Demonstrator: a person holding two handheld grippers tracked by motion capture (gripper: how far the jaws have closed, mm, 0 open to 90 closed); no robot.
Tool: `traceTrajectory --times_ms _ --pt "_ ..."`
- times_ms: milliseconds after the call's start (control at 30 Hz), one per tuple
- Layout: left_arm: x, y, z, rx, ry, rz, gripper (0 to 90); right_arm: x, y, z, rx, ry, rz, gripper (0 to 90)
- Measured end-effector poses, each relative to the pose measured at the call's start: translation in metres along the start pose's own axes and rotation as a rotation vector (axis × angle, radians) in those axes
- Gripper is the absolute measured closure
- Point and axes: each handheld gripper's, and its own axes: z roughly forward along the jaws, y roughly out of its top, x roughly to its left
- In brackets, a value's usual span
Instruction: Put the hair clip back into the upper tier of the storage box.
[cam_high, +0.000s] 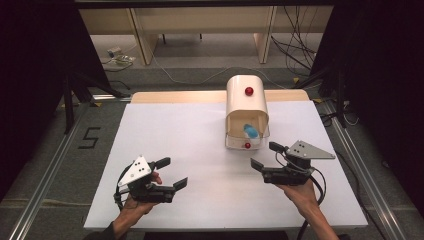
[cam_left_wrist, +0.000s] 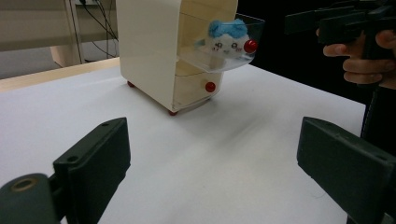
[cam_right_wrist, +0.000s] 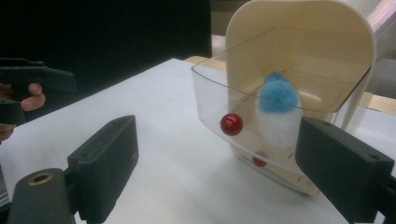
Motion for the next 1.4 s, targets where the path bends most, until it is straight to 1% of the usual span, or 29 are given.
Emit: traceTrajectory --times_ms 333,567,767,900,1233,1400 --pt "0.0 0.0 0.0 0.004 -0.002 0.003 9.2 0.001 -0.005 -0.001 0.0 0.005 0.002 14.4" --pt "-0.001 0.0 0.001 0.009 -0.012 -0.002 9.2 0.001 -0.008 -0.002 0.007 0.007 0.001 14.4" --pt "-0.001 0.0 0.001 0.009 -0.013 -0.003 9.2 0.001 -0.011 -0.003 0.014 0.009 0.002 14.4" --pt "-0.001 0.0 0.001 0.014 -0.015 0.003 9.2 0.001 -0.013 -0.004 0.016 0.008 0.004 14.4" --pt "-0.001 -0.001 0.001 0.015 -0.015 0.004 9.2 0.002 -0.022 -0.006 0.021 0.007 0.01 14.4" --pt "-0.001 -0.001 0.002 0.016 -0.017 0.004 9.3 0.003 -0.026 -0.007 0.019 0.002 0.003 14.4"
